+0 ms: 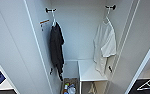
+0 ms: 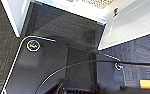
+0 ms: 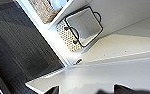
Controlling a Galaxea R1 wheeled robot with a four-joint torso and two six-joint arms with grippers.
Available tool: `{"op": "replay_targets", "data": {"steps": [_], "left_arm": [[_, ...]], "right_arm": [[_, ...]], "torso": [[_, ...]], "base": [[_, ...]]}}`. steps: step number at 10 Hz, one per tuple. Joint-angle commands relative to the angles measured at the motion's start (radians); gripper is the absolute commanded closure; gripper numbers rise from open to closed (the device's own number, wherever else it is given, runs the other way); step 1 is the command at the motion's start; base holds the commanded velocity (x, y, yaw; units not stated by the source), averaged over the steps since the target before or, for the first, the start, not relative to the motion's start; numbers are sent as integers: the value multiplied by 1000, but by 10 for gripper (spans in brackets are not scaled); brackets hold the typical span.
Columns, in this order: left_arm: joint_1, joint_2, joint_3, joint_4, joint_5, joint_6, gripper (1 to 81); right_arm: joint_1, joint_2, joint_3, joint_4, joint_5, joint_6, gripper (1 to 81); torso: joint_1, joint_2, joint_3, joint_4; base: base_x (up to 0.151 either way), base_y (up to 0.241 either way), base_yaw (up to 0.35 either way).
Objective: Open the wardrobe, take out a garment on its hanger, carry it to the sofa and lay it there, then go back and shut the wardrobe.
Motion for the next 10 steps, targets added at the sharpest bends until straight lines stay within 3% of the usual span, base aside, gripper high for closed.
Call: {"op": "replay_targets", "data": {"steps": [1,3,4,5,9,10], "left_arm": [[-38,-2,8,20,36,6,10],[-38,-3,8,21,36,6,10],[-38,-3,12,21,36,6,10],[-35,-2,17,23,36,7,10],[-32,0,32,44,34,7,10],[-32,2,32,44,33,7,10]], "right_arm": [[136,-38,-101,-65,-85,99,10],[136,-41,-168,-60,-58,140,10],[138,-42,-173,-4,16,172,10],[144,-52,-180,128,137,216,10],[121,-84,-219,611,558,206,10],[92,-88,-214,710,610,206,10]], "torso": [[0,0,0,0],[0,0,0,0],[0,0,0,0],[0,0,0,0],[0,0,0,0],[0,0,0,0]], "base": [[0,0,0],[0,0,0],[0,0,0],[0,0,0],[0,0,0],[0,0,0]]}}
